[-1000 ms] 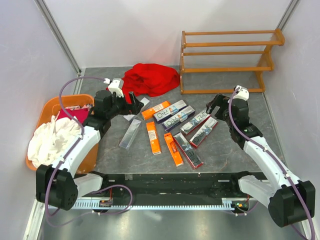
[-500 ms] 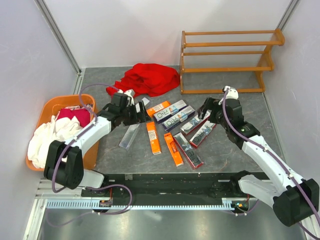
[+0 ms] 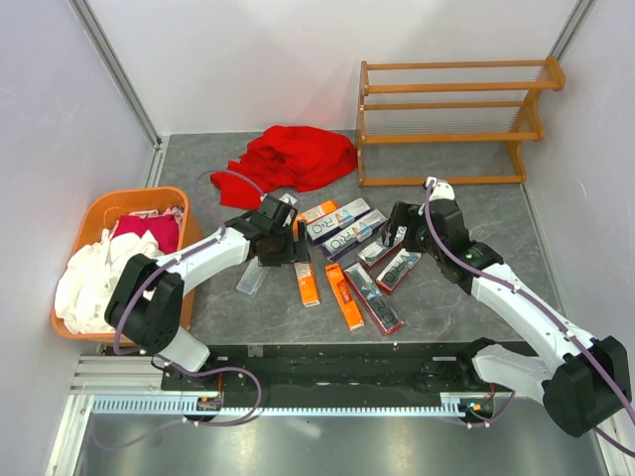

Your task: Place and organize the toothpastes onto the shelf

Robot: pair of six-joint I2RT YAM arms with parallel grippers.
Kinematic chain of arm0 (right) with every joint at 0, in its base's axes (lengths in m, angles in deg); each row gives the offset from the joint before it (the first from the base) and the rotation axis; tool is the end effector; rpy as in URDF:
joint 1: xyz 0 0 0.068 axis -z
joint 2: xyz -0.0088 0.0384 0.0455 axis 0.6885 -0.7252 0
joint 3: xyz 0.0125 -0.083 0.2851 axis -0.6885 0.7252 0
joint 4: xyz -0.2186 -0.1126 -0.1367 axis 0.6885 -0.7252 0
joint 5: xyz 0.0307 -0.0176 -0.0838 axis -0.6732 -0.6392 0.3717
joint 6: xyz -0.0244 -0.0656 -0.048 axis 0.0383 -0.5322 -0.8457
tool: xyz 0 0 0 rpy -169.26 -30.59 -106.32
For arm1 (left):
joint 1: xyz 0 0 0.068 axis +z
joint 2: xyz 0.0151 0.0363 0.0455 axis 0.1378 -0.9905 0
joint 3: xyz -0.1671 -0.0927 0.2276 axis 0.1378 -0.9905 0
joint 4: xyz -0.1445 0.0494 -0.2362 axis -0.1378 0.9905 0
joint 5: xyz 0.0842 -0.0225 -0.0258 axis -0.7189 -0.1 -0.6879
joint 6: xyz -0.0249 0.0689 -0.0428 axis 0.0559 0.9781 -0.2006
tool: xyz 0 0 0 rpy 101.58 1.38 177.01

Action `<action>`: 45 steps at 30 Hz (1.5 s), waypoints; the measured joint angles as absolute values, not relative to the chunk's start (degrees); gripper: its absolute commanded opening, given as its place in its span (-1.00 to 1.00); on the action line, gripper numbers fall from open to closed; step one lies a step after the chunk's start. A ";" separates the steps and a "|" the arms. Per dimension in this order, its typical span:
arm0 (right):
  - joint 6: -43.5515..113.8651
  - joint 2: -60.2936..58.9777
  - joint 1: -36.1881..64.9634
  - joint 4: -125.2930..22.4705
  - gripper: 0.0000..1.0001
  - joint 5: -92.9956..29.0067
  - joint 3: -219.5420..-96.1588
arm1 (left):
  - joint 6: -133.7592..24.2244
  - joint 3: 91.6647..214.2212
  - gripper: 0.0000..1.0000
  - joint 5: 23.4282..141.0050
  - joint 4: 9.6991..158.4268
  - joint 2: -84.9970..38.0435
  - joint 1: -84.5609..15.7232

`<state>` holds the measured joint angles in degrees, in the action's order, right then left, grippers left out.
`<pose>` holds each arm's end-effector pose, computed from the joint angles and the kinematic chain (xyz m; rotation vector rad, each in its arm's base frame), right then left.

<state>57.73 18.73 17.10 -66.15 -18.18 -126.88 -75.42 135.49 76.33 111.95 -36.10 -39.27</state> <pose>0.2545 0.1175 0.2683 0.1204 2.1632 0.4542 0.2901 -0.1804 0.1791 -0.0051 2.6710 -0.4361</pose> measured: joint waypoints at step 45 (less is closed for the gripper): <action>71.24 20.48 15.85 -37.04 0.96 -52.80 -114.25 | -83.70 138.92 -0.25 98.51 88.41 -21.19 -32.93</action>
<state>71.24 20.48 15.85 -37.04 -52.80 -114.25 -83.70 138.92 98.51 88.41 -21.19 -32.93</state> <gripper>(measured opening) 0.982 0.375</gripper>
